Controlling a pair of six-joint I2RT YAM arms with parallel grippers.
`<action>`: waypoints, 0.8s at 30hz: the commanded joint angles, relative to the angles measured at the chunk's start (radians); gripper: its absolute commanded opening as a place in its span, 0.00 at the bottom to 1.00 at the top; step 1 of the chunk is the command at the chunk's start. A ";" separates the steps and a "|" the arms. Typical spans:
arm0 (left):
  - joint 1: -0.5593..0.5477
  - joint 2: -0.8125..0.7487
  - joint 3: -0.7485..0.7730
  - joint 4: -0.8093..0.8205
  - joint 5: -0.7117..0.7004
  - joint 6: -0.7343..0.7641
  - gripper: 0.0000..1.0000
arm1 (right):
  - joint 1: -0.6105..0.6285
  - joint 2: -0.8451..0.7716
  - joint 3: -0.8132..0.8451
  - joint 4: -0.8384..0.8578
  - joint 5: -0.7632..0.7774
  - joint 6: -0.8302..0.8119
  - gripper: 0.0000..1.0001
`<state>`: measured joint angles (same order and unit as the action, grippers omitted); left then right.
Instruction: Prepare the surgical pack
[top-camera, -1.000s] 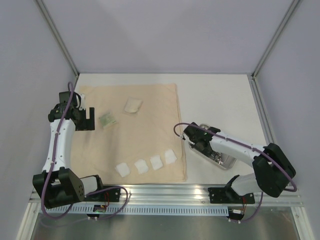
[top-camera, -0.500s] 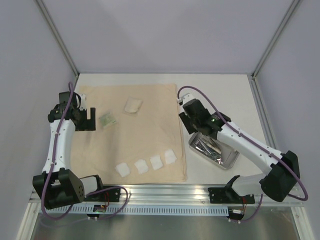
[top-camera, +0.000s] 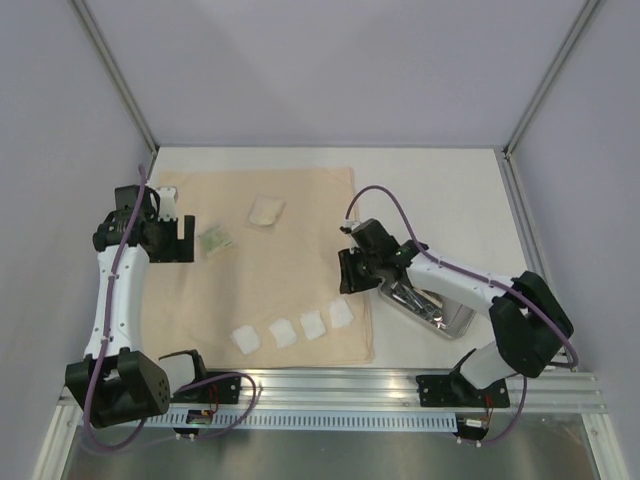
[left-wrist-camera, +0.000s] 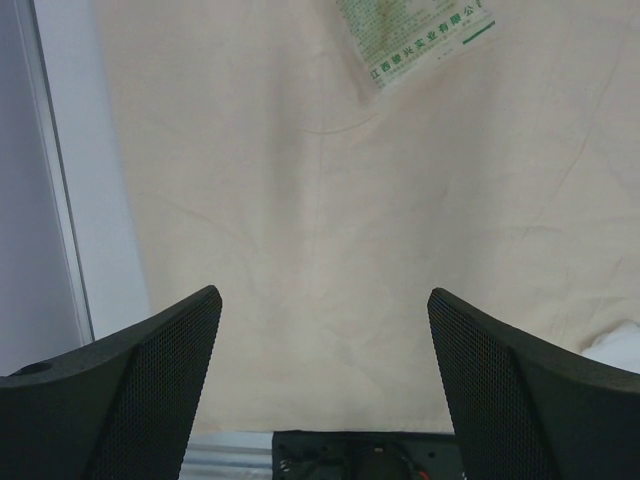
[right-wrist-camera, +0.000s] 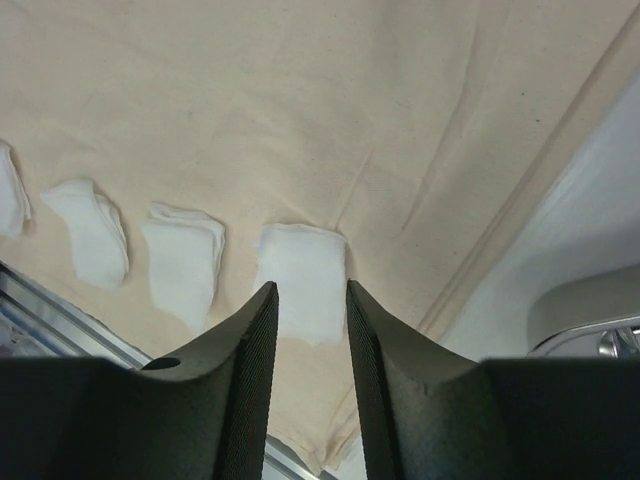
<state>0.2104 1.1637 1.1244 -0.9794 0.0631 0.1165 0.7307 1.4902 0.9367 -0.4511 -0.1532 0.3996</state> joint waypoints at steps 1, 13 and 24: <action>0.004 -0.030 0.002 -0.008 0.033 0.022 0.93 | 0.004 0.039 0.013 0.025 -0.088 0.016 0.35; 0.007 -0.033 -0.009 -0.002 0.041 0.023 0.94 | 0.004 0.176 -0.019 -0.021 -0.117 0.007 0.33; 0.006 -0.027 -0.008 0.001 0.041 0.023 0.94 | 0.003 0.222 -0.056 0.126 -0.259 0.048 0.34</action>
<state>0.2104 1.1549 1.1187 -0.9798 0.0891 0.1204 0.7303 1.6779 0.8982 -0.3981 -0.3485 0.4194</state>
